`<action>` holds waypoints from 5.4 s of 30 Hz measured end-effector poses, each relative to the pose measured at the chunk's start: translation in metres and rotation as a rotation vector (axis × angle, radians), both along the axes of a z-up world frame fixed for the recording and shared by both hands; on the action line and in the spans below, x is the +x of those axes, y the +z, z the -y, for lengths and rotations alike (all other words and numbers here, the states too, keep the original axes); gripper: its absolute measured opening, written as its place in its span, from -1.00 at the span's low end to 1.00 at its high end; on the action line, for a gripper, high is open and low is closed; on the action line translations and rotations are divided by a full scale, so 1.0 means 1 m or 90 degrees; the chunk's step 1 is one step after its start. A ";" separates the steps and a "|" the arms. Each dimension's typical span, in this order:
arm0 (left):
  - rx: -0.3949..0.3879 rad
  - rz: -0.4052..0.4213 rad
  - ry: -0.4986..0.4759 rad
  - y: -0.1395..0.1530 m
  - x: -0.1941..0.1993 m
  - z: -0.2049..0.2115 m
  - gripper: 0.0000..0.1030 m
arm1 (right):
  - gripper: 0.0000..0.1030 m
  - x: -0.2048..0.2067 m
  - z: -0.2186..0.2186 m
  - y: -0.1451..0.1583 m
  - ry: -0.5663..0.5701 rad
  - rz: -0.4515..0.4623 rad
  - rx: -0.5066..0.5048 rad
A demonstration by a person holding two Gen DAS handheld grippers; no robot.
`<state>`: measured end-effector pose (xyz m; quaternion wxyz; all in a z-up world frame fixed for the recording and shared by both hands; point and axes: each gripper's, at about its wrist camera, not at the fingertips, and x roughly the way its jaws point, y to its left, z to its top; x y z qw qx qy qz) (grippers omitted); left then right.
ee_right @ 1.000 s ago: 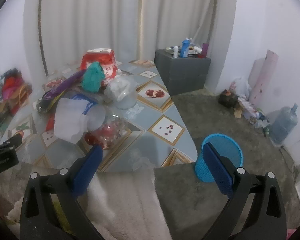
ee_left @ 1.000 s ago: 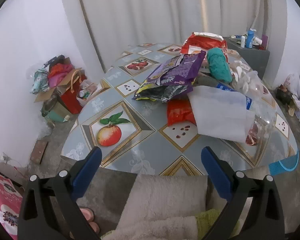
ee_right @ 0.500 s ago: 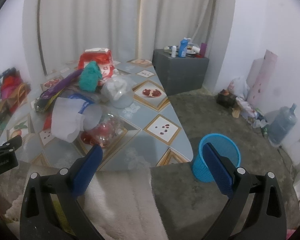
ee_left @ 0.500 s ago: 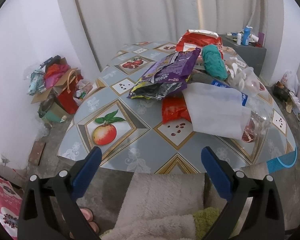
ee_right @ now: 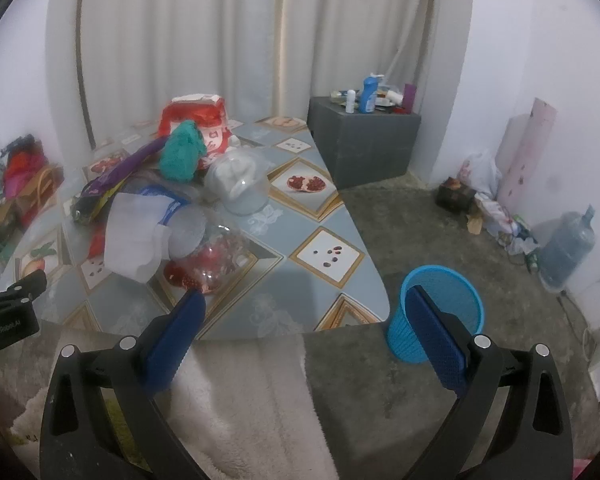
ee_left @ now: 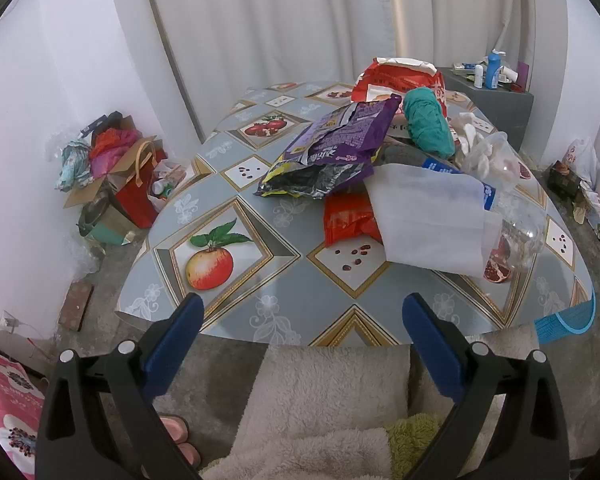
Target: Collect trash
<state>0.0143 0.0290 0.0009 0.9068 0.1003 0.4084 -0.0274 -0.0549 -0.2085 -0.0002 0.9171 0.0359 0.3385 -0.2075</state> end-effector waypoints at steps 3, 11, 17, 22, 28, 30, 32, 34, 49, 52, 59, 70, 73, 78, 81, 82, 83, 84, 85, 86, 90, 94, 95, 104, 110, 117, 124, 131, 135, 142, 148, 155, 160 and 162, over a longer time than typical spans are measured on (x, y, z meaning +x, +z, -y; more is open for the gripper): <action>0.002 -0.003 0.001 0.000 -0.001 0.000 0.89 | 0.85 0.000 0.000 0.000 -0.001 0.000 0.001; 0.004 -0.004 0.002 -0.002 -0.001 0.000 0.89 | 0.85 0.003 -0.005 0.000 -0.001 0.000 0.000; 0.005 -0.005 0.001 -0.003 -0.002 -0.001 0.89 | 0.85 0.005 -0.007 0.001 -0.001 -0.002 0.000; 0.005 -0.006 0.002 -0.003 -0.001 0.000 0.89 | 0.85 0.004 -0.007 0.000 0.000 -0.002 -0.001; 0.007 -0.009 0.003 -0.008 -0.002 -0.002 0.89 | 0.85 0.005 -0.007 0.000 0.001 -0.003 0.000; 0.008 -0.011 0.003 -0.008 -0.002 -0.002 0.89 | 0.85 0.005 -0.008 -0.001 0.001 -0.002 0.000; 0.008 -0.011 0.003 -0.008 -0.002 -0.002 0.89 | 0.85 0.005 -0.008 -0.001 0.000 -0.003 0.000; 0.010 -0.011 0.003 -0.009 -0.002 -0.002 0.89 | 0.85 0.005 -0.008 -0.001 0.000 -0.003 0.001; 0.011 -0.014 -0.003 -0.009 -0.002 -0.002 0.89 | 0.85 0.006 -0.008 -0.001 0.002 -0.004 0.000; 0.008 -0.021 -0.012 -0.008 -0.002 0.000 0.89 | 0.85 0.006 -0.009 -0.002 0.003 -0.004 -0.002; -0.010 -0.026 -0.048 -0.006 -0.011 0.005 0.89 | 0.85 0.012 -0.011 -0.002 0.022 0.007 0.000; -0.052 -0.041 -0.101 -0.007 -0.012 0.014 0.89 | 0.85 0.014 0.003 0.001 0.060 0.057 0.045; -0.100 -0.051 -0.129 -0.007 -0.010 0.013 0.89 | 0.85 0.014 0.008 0.000 0.059 0.063 0.052; -0.190 -0.043 -0.177 0.000 -0.003 0.012 0.89 | 0.85 0.019 0.012 0.003 0.061 0.070 0.051; -0.169 -0.005 -0.199 0.009 0.004 0.022 0.89 | 0.85 0.026 0.014 0.008 0.063 0.075 0.049; -0.168 0.000 -0.204 0.012 0.008 0.024 0.89 | 0.85 0.029 0.015 0.011 0.064 0.078 0.045; -0.170 0.004 -0.208 0.015 0.014 0.025 0.89 | 0.85 0.033 0.016 0.014 0.065 0.080 0.039; -0.175 0.006 -0.210 0.019 0.019 0.024 0.89 | 0.85 0.034 0.016 0.017 0.067 0.083 0.035; -0.178 0.013 -0.212 0.023 0.023 0.024 0.89 | 0.85 0.037 0.016 0.020 0.068 0.087 0.031; -0.178 0.025 -0.213 0.028 0.029 0.024 0.89 | 0.85 0.040 0.016 0.023 0.070 0.090 0.026; -0.177 0.079 -0.218 0.047 0.052 0.021 0.89 | 0.85 0.061 0.020 0.036 0.073 0.100 0.011; -0.193 0.118 -0.208 0.062 0.079 0.015 0.89 | 0.85 0.080 0.020 0.047 0.084 0.114 0.009; -0.195 0.120 -0.204 0.064 0.086 0.014 0.89 | 0.85 0.086 0.018 0.050 0.089 0.117 0.008; -0.205 0.116 -0.208 0.065 0.132 0.018 0.88 | 0.66 0.134 0.006 0.060 0.142 0.121 0.026; -0.179 0.080 -0.230 0.049 0.158 0.034 0.57 | 0.48 0.172 -0.003 0.058 0.187 0.100 0.035; -0.170 0.009 -0.240 0.025 0.190 0.047 0.37 | 0.25 0.211 -0.008 0.044 0.230 0.053 0.067; -0.140 -0.040 -0.242 -0.002 0.211 0.054 0.31 | 0.06 0.241 -0.006 0.026 0.264 -0.001 0.129; -0.152 -0.096 -0.221 -0.022 0.226 0.051 0.01 | 0.06 0.263 -0.011 0.004 0.286 -0.054 0.171; -0.165 -0.118 -0.210 -0.028 0.231 0.048 -0.18 | 0.06 0.271 -0.011 -0.006 0.283 -0.082 0.198; -0.169 -0.124 -0.204 -0.032 0.231 0.045 -0.53 | -0.09 0.275 -0.012 -0.012 0.291 -0.111 0.213; -0.168 -0.116 -0.207 -0.029 0.229 0.044 -0.70 | -0.28 0.275 -0.012 -0.013 0.295 -0.111 0.222; -0.170 -0.104 -0.205 -0.024 0.227 0.041 -0.80 | -0.36 0.273 -0.014 -0.009 0.300 -0.101 0.217; -0.169 -0.088 -0.202 -0.017 0.222 0.038 -0.81 | -0.40 0.271 -0.013 -0.005 0.300 -0.091 0.217; -0.169 -0.084 -0.199 -0.015 0.221 0.036 -0.81 | -0.41 0.269 -0.013 -0.003 0.298 -0.086 0.216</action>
